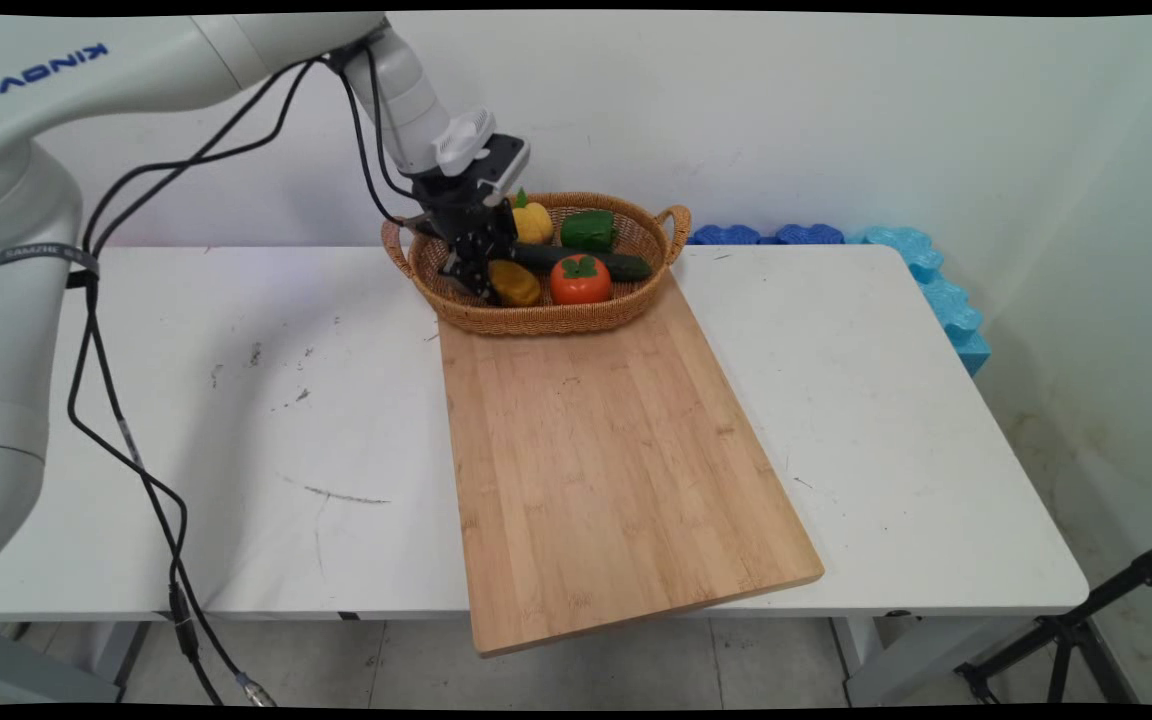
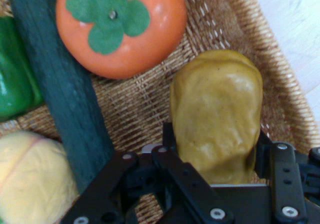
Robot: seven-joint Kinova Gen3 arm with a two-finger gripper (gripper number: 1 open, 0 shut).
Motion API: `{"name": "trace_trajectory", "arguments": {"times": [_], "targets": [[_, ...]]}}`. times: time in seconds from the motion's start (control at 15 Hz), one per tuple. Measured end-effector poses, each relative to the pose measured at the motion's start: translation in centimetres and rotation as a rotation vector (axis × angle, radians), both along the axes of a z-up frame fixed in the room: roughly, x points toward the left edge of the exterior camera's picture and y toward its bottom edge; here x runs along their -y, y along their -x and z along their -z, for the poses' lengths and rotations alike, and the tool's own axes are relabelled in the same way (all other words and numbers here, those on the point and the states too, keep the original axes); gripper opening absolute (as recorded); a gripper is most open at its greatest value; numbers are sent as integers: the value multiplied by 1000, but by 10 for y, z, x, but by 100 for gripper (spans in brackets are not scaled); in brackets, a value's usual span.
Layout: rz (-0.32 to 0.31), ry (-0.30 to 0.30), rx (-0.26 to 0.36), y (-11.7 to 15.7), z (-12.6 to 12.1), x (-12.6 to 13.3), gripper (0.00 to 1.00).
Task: Place the picked object on the cutting board
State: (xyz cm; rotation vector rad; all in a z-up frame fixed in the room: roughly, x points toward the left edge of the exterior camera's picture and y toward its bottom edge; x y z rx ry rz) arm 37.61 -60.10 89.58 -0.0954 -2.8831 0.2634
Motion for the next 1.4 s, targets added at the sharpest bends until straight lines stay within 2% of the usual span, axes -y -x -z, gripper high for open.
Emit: {"name": "trace_trajectory", "arguments": {"times": [0.47, 0.73, 0.93, 1.13, 1.4], "targets": [[-60, 41, -67, 9, -46, -34, 0], [-139, 36, -126, 24, -66, -68, 0], [-198, 20, -164, 38, -72, -90, 0], [-286, -3, -214, 56, -73, -111, 0], [-419, -33, -256, 78, -56, -130, 0]]}}
